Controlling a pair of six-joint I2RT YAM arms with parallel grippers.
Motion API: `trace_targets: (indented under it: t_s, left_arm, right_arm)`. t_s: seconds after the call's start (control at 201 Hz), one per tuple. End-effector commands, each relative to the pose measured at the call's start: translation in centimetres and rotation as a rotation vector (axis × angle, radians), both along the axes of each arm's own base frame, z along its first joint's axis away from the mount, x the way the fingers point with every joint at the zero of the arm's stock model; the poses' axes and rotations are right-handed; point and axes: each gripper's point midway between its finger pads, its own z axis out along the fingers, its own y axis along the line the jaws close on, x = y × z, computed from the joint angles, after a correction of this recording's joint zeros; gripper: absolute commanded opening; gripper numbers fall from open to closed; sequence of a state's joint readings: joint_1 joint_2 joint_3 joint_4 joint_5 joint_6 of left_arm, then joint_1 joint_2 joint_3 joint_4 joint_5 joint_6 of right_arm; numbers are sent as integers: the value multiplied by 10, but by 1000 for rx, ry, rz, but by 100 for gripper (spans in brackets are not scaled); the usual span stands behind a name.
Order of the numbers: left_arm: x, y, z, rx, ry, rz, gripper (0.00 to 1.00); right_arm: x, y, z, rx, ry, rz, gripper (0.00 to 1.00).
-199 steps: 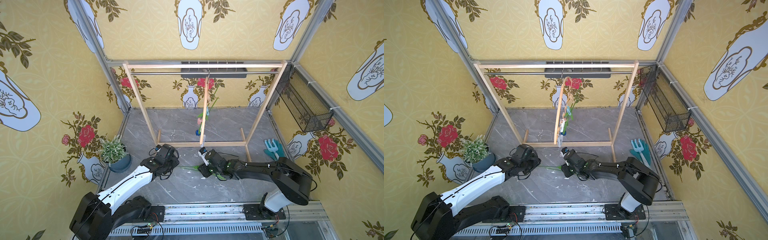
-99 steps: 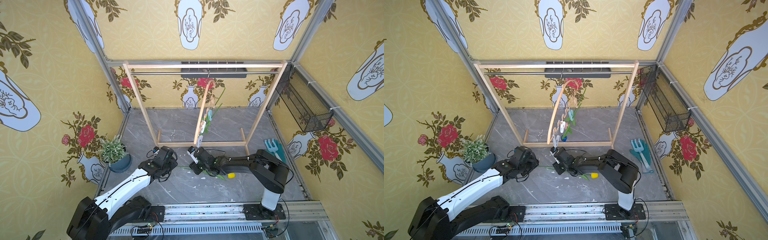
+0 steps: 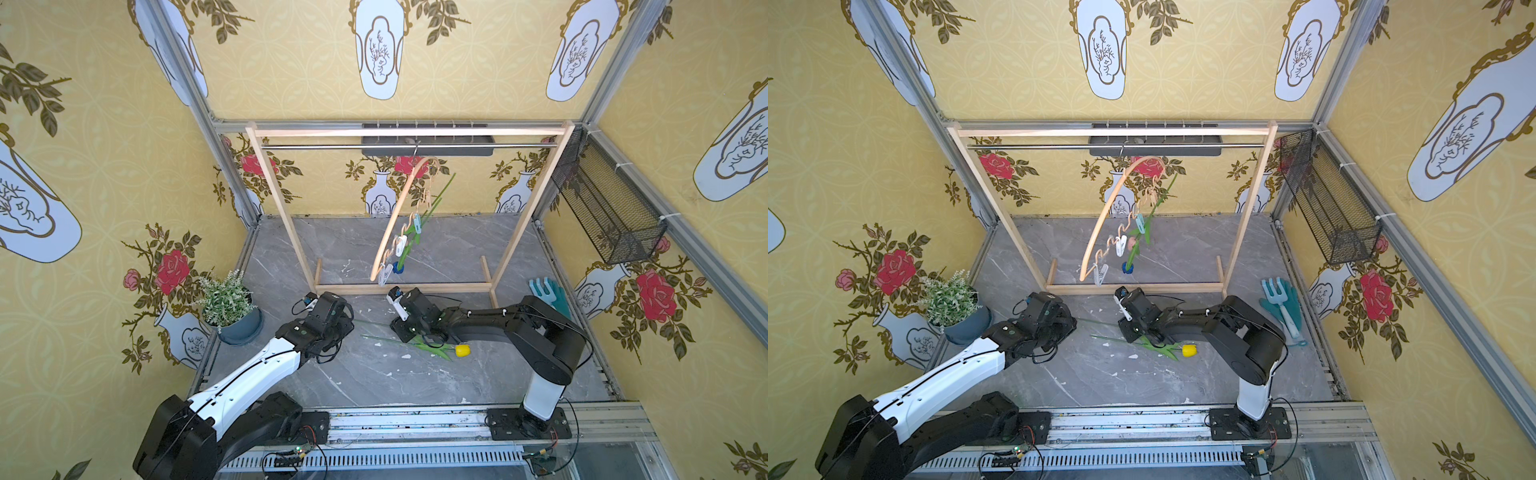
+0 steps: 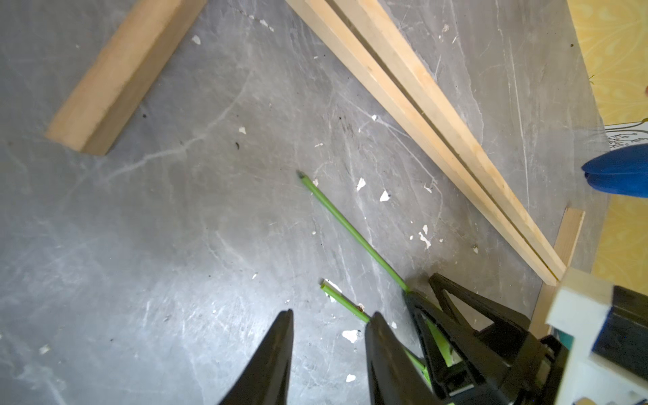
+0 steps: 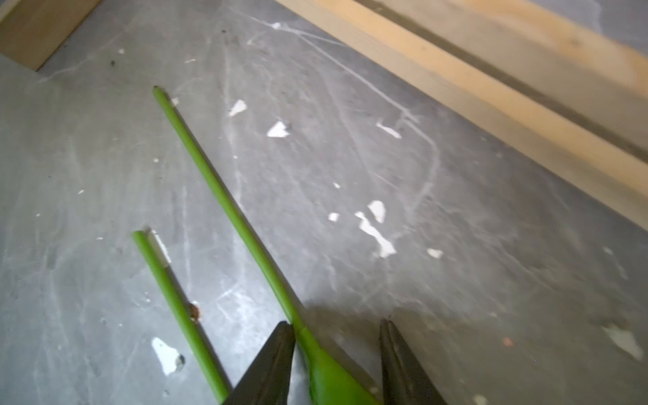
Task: Dry the flowers on a clothes hanger
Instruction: Pick up the flower at the center of the board.
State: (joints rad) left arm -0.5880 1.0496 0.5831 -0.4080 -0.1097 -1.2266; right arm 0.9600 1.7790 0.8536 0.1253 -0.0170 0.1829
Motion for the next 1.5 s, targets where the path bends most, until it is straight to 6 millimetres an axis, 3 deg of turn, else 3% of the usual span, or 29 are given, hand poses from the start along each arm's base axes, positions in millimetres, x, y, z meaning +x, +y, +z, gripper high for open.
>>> trace_targets:
  t_s: [0.0,0.209,0.622,0.802,1.095,1.245,1.28,1.494]
  left_arm:
    - [4,2,2,16,-16,-2,40]
    - [4,3,1,18,-17,-1,40]
    - [3,6,2,7,-28,17,40]
    - [2,6,1,4,-26,20,40]
    - [1,7,0,-1,-27,29,38]
    - [1,8,-1,0,-31,35,38]
    - [2,7,-1,-4,-32,32,38]
    - [5,3,2,-21,-51,18,38]
  right_arm:
    - [-8,0,9,30,27,35,45]
    - [-10,15,21,40,33,109,45]
    - [-5,12,-12,-42,88,133,28]
    - [-7,16,-13,-60,76,163,18]
    - [-17,18,-20,-131,64,213,12]
    - [-21,16,-24,-148,63,217,5]
    - [-20,16,-24,-152,54,217,0]
    - [-11,26,-16,-138,-18,245,0]
